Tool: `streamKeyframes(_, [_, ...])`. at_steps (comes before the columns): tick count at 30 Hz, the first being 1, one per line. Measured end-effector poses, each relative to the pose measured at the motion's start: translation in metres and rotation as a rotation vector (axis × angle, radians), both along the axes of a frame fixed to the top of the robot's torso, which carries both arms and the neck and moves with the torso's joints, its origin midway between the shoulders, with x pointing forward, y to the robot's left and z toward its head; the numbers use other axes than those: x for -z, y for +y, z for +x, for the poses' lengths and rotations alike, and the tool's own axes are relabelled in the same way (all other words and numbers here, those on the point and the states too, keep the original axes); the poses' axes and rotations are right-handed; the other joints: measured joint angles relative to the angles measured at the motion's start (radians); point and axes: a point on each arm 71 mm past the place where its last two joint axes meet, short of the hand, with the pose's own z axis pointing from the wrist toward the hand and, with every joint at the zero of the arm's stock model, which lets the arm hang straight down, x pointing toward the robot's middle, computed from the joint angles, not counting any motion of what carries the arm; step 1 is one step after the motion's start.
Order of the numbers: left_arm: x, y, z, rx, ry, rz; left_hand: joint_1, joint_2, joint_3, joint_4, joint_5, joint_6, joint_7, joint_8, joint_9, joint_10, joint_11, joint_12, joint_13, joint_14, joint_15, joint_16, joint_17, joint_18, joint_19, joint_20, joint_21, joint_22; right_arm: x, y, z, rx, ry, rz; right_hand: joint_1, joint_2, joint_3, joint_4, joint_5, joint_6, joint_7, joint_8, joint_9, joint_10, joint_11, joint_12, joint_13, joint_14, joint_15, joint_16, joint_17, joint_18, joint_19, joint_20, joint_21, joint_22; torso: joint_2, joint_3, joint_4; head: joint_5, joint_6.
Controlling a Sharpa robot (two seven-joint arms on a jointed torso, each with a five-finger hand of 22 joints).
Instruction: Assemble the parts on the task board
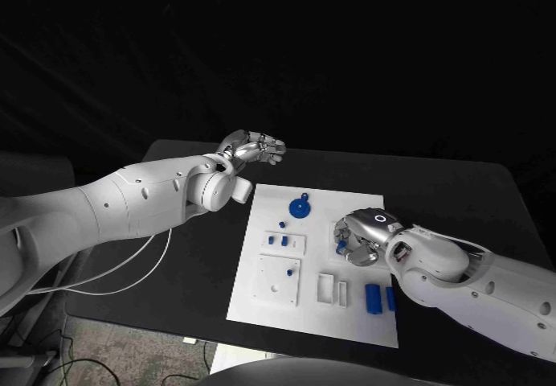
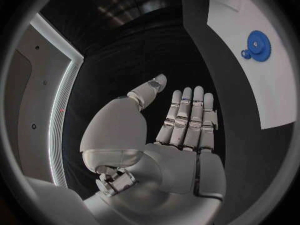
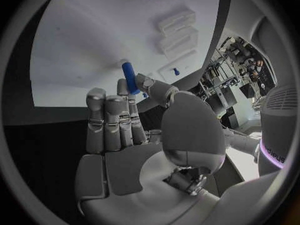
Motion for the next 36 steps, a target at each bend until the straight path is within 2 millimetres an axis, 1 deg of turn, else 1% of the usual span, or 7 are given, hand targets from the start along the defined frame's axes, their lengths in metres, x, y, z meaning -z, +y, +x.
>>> streamKeyframes(6, [0.000, 0.000, 0.000, -0.001, 0.000, 0.000, 0.000, 0.000, 0.000, 0.000, 0.000, 0.000, 0.000, 0.000, 0.000, 0.000, 0.000, 0.000, 0.000, 0.000, 0.000, 0.000, 0.000, 0.000, 0.000, 0.000, 0.000, 0.000, -0.026, 0.012, -0.005, -0.023, -0.038, 0.078, 0.000, 0.000, 0.004, -0.001, 0.000, 0.000, 0.000, 0.000, 0.002, 0.002, -0.002, 0.000, 0.003, 0.000, 0.000, 0.000, 0.000, 0.000, 0.000, 0.000, 0.001, 0.000, 0.000, -0.0003, -0.0003, 0.003, 0.002])
streamKeyframes(9, [0.000, 0.000, 0.001, 0.000, 0.000, 0.000, 0.000, 0.000, 0.000, 0.000, 0.000, 0.000, 0.000, 0.000, 0.000, 0.000, 0.000, 0.000, 0.000, 0.000, 0.000, 0.000, 0.001, 0.000, 0.000, 0.000, 0.000, 0.001, -0.030, 0.022, -0.012, -0.048, -0.038, 0.102, 0.000, 0.000, 0.005, 0.000, -0.001, 0.002, -0.002, 0.000, 0.002, 0.005, -0.005, 0.000, 0.003, 0.000, 0.000, 0.000, 0.000, 0.000, 0.000, 0.000, 0.001, 0.000, 0.000, -0.0003, -0.0007, 0.005, 0.002])
streamKeyframes(14, [0.000, -0.002, 0.001, 0.002, 0.000, -0.001, 0.000, 0.000, 0.000, 0.000, 0.000, 0.000, 0.000, 0.000, 0.000, 0.000, 0.000, 0.000, -0.001, 0.000, 0.000, 0.000, 0.001, 0.000, 0.000, 0.000, 0.000, 0.001, -0.032, 0.049, -0.020, -0.096, -0.025, 0.137, 0.000, 0.000, 0.005, 0.000, -0.001, 0.003, -0.003, 0.000, 0.005, 0.007, -0.007, 0.000, 0.003, 0.002, -0.001, 0.000, 0.000, 0.000, 0.000, 0.000, 0.001, 0.000, 0.000, -0.0009, -0.0008, 0.010, 0.002])
streamKeyframes(18, [0.001, -0.003, 0.002, 0.003, 0.000, -0.001, 0.000, 0.000, 0.000, 0.000, 0.000, 0.000, 0.000, 0.000, 0.000, 0.000, 0.000, 0.000, -0.001, 0.000, 0.000, 0.000, 0.001, 0.000, 0.000, 0.000, 0.000, 0.001, -0.028, 0.070, -0.028, -0.136, -0.009, 0.151, 0.000, 0.000, 0.008, -0.003, -0.001, 0.003, -0.003, 0.000, 0.006, 0.007, -0.007, 0.000, 0.003, 0.005, -0.001, 0.000, 0.000, 0.000, 0.004, -0.003, 0.001, 0.000, 0.000, -0.0009, -0.0006, 0.015, 0.001])
streamKeyframes(23, [0.001, -0.005, 0.002, 0.005, 0.000, -0.002, 0.000, 0.000, 0.000, 0.000, 0.000, 0.000, 0.000, 0.000, 0.000, 0.000, 0.000, 0.000, -0.001, 0.000, 0.000, -0.004, 0.002, 0.000, 0.000, 0.000, 0.000, 0.001, -0.013, 0.094, -0.045, -0.184, 0.031, 0.163, 0.000, 0.000, 0.008, -0.003, -0.004, 0.003, -0.003, 0.000, 0.006, 0.007, -0.007, 0.000, 0.005, 0.006, -0.001, 0.000, 0.000, 0.000, 0.005, -0.002, 0.004, 0.000, 0.000, -0.0015, 0.0007, 0.021, 0.000])
streamKeyframes(30, [0.001, -0.009, 0.002, 0.011, 0.000, -0.005, 0.000, 0.000, 0.000, 0.000, 0.000, 0.000, 0.000, 0.000, 0.000, 0.000, 0.000, 0.000, -0.001, 0.000, 0.000, -0.004, 0.003, 0.000, 0.000, 0.000, 0.000, 0.001, 0.004, 0.107, -0.055, -0.219, 0.054, 0.141, 0.000, 0.000, 0.011, -0.006, -0.004, 0.003, -0.003, 0.000, 0.005, 0.007, -0.007, 0.000, 0.009, 0.006, -0.001, 0.000, 0.000, 0.000, 0.006, -0.002, 0.004, 0.000, 0.000, -0.0019, 0.0019, 0.031, -0.005])
streamKeyframes(36, [0.001, -0.010, 0.002, 0.013, 0.001, -0.006, 0.000, 0.000, 0.000, 0.000, 0.000, 0.000, 0.000, 0.004, 0.000, 0.000, 0.000, 0.000, -0.002, 0.000, 0.000, -0.004, 0.003, 0.000, 0.000, 0.000, 0.000, 0.002, 0.010, 0.113, -0.058, -0.235, 0.056, 0.122, 0.000, 0.000, 0.011, -0.006, -0.004, 0.002, -0.003, -0.001, 0.005, 0.007, -0.007, 0.000, 0.009, 0.007, -0.001, 0.000, 0.000, 0.000, 0.006, -0.002, 0.004, 0.000, 0.000, -0.0021, 0.0007, 0.036, -0.008])
